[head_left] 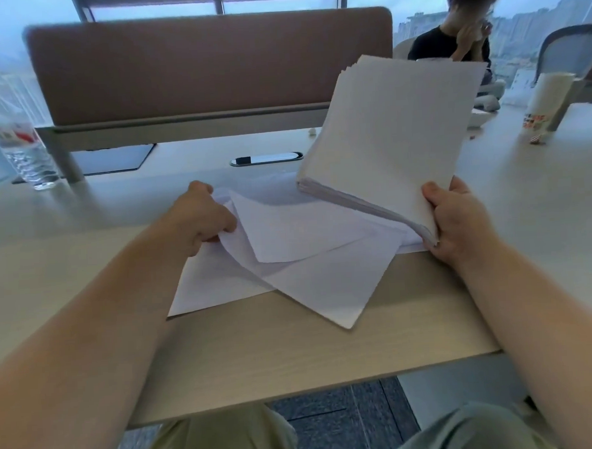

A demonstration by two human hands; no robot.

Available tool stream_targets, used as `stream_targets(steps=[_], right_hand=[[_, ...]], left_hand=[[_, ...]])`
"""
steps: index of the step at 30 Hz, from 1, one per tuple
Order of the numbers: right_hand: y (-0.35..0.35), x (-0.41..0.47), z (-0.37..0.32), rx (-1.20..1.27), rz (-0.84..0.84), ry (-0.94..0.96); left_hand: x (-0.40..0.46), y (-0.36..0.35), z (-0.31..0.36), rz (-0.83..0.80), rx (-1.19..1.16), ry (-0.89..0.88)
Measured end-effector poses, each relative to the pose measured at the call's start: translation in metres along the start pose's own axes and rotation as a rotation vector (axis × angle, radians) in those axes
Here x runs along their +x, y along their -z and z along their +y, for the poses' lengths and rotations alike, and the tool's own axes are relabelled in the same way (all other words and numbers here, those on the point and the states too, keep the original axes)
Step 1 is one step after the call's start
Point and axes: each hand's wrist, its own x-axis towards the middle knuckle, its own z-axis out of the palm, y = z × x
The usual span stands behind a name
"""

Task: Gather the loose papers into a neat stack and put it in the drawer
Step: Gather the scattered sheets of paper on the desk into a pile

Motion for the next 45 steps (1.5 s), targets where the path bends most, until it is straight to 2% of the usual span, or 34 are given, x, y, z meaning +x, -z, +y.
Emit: stream_targets(steps=[2,5,7,9,11,16,18,20,22,26,28,30,32,37,45], right_hand=[[-0.001,0.001,0.001,-0.017,-0.016,0.010],[-0.002,0.000,0.003,-0.065,-0.051,0.017],[-0.002,-0.002,0.005,-0.136,-0.078,0.017],[-0.003,-0.003,0.009,-0.231,-0.115,0.030],[-0.004,-0.006,0.011,-0.328,-0.154,0.046],[-0.007,-0.012,0.012,-0.412,-0.253,0.049],[-0.007,-0.013,0.011,-0.402,-0.276,0.049],[-0.007,-0.014,0.010,-0.374,-0.285,0.061],[-0.007,-0.014,0.009,-0.318,-0.270,0.070],[-0.011,-0.016,0.004,-0.126,-0.261,0.036],[-0.012,-0.017,0.002,-0.075,-0.284,0.023],[-0.013,-0.019,0.003,-0.093,-0.299,0.023],[-0.013,-0.021,0.005,-0.157,-0.289,0.042],[-0.010,-0.020,0.005,-0.235,-0.257,0.027],[-0.008,-0.016,0.007,-0.259,-0.305,0.012]], left_hand=[[0.005,0.001,-0.003,-0.016,-0.279,0.064],[0.005,-0.004,-0.006,-0.142,-0.748,0.128],[0.005,-0.007,-0.010,-0.255,-0.913,0.125],[0.002,-0.010,-0.010,-0.344,-0.892,0.118],[-0.005,-0.019,-0.007,-0.375,-0.737,0.110],[-0.008,-0.039,-0.005,-0.168,-0.310,0.033],[-0.005,-0.042,-0.007,-0.095,-0.269,0.012],[-0.007,-0.042,-0.008,-0.057,-0.346,-0.016],[-0.008,-0.039,-0.007,-0.081,-0.550,-0.020],[-0.010,-0.030,-0.008,-0.356,-0.945,-0.118],[-0.018,-0.031,-0.005,-0.472,-0.970,-0.172],[-0.027,-0.036,-0.002,-0.503,-0.913,-0.204],[-0.031,-0.042,0.002,-0.463,-0.883,-0.200],[-0.023,-0.040,0.001,-0.225,-0.942,-0.051],[-0.021,-0.033,0.003,-0.171,-0.962,-0.003]])
